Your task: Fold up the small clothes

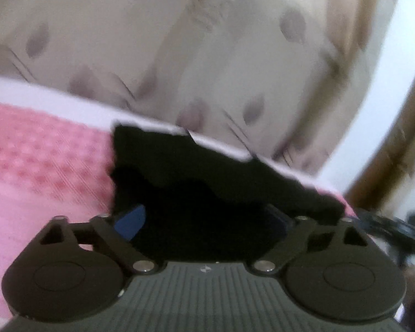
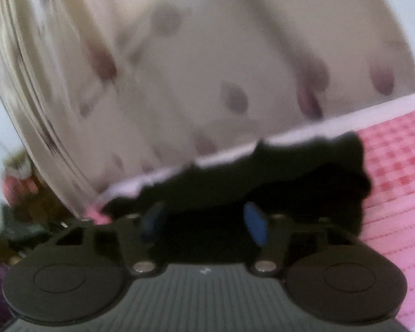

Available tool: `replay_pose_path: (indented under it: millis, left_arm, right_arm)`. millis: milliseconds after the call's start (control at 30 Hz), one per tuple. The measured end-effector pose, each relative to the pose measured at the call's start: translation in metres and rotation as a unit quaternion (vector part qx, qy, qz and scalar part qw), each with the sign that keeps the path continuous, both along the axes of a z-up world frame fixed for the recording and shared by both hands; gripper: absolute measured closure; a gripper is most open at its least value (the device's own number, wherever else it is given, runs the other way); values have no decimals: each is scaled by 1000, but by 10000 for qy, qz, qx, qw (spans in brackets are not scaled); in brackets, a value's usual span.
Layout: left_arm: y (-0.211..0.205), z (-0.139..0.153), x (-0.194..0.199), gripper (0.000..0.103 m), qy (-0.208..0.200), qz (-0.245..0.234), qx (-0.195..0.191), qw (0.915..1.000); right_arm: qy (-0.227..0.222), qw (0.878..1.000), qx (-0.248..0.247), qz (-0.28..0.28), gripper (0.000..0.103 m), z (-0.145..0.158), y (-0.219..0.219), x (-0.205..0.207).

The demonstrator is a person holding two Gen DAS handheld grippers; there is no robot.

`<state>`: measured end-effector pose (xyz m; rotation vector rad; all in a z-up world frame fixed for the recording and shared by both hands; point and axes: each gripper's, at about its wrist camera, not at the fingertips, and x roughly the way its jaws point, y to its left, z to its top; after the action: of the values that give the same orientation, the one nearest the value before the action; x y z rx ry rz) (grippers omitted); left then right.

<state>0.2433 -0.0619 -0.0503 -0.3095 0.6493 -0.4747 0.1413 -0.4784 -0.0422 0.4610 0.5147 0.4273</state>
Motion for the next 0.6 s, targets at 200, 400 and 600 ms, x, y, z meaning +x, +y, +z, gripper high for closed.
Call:
replay_pose_path:
  millis: [200,400,600]
  left_arm:
    - [-26,-16,28,25,552,-277,256,9978]
    - [-38,-11,74,22,350,-115,424,9984]
    - [-17,2,116,13,48,1055,-416,9935]
  right_arm:
    - [568,9900,-1280,171,55,-13,41,34]
    - [529,9828,-1769,72,57,-2,38,78]
    - [385,9939,-570,-864,56,11,-7,127]
